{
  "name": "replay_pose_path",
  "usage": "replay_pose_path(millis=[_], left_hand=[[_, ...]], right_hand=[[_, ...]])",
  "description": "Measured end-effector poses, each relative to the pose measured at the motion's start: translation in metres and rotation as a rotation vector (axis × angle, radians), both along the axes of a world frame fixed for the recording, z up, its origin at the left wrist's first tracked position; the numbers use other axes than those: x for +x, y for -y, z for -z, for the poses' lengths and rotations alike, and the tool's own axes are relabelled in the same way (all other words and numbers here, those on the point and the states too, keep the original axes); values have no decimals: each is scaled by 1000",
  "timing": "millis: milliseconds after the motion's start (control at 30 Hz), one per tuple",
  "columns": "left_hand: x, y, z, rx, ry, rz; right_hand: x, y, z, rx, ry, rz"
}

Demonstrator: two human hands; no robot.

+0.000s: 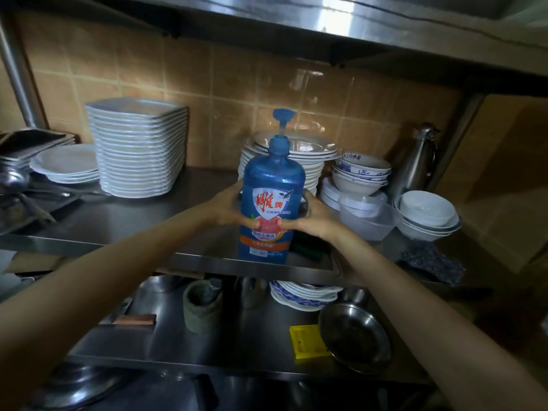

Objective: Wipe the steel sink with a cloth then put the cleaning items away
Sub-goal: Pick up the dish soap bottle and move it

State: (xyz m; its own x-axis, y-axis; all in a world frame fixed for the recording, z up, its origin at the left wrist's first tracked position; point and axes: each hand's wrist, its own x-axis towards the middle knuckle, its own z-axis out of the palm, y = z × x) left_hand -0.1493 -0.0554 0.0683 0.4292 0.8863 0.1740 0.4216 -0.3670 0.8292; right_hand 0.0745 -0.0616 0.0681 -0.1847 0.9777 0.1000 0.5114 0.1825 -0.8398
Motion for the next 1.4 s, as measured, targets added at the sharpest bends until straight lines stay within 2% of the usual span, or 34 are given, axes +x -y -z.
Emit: replay_pose_path(millis=[200, 733, 1400], left_hand=[[-8, -18, -4, -5, -24, 25], [-18, -31, 11, 6, 113, -111], [-15, -17, 14, 103, 84, -208]], right_hand=[[-12, -15, 0, 2, -13, 19], [-28, -32, 10, -50, -156, 1], [-32, -11, 9, 54, -54, 68]])
